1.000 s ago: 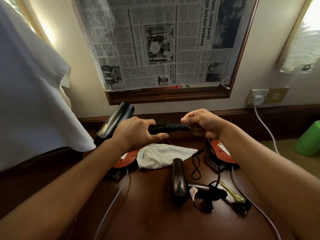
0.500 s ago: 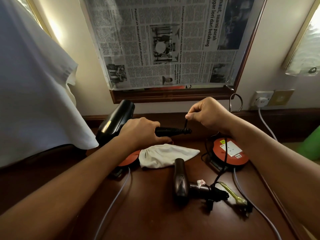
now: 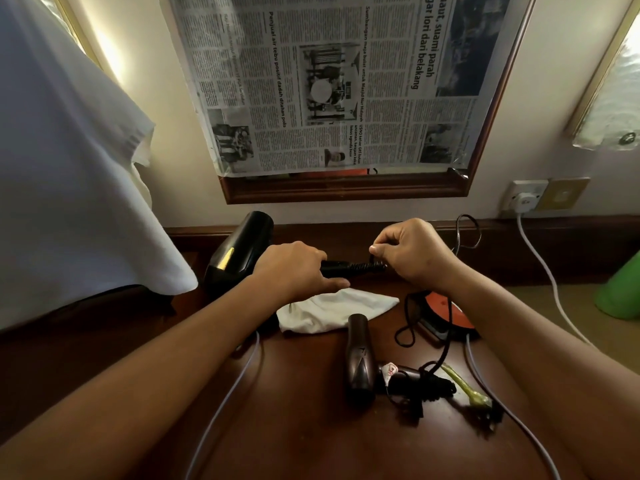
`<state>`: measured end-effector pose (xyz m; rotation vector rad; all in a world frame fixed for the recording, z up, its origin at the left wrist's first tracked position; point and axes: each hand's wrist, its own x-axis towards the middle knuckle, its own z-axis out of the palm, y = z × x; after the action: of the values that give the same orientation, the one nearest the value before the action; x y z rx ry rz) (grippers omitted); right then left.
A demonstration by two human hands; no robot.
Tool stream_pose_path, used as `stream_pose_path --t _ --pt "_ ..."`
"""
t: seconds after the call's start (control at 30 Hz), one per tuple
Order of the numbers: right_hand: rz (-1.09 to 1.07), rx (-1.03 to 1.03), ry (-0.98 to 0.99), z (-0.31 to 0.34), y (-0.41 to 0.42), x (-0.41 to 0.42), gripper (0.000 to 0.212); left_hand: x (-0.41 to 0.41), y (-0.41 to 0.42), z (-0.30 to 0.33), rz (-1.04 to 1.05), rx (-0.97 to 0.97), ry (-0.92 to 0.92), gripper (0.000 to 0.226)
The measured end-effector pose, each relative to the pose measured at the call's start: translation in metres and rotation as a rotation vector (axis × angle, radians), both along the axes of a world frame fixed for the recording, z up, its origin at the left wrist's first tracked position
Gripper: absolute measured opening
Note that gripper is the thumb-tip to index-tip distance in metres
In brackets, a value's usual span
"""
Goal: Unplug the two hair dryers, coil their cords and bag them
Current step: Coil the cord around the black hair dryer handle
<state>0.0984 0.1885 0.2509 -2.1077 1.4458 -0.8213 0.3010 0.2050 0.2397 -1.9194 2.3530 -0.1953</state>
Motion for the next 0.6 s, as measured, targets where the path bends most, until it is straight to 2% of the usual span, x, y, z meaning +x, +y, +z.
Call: stream_pose_path --t 0.13,0.23,0.47,0.6 --pt "-0.032 -0.039 -0.065 -0.005 0.008 0.002 0.015 0.004 -0.007 -0.001 0.057 0.004 0.094 0.065" --pt "-0.055 -0.044 -0.184 -0.014 0.014 0.004 0.019 0.008 -0.010 -0.003 0.079 -0.038 0.123 0.066" --pt "0.009 0.291 -0.607 -0.037 0.031 0.007 0.032 0.016 -0.009 0.003 0.100 -0.100 0.125 0.062" --pt "0.060 0.437 -0.690 -0.044 0.042 0.008 0.024 0.017 -0.008 0.001 0.094 -0.137 0.107 0.073"
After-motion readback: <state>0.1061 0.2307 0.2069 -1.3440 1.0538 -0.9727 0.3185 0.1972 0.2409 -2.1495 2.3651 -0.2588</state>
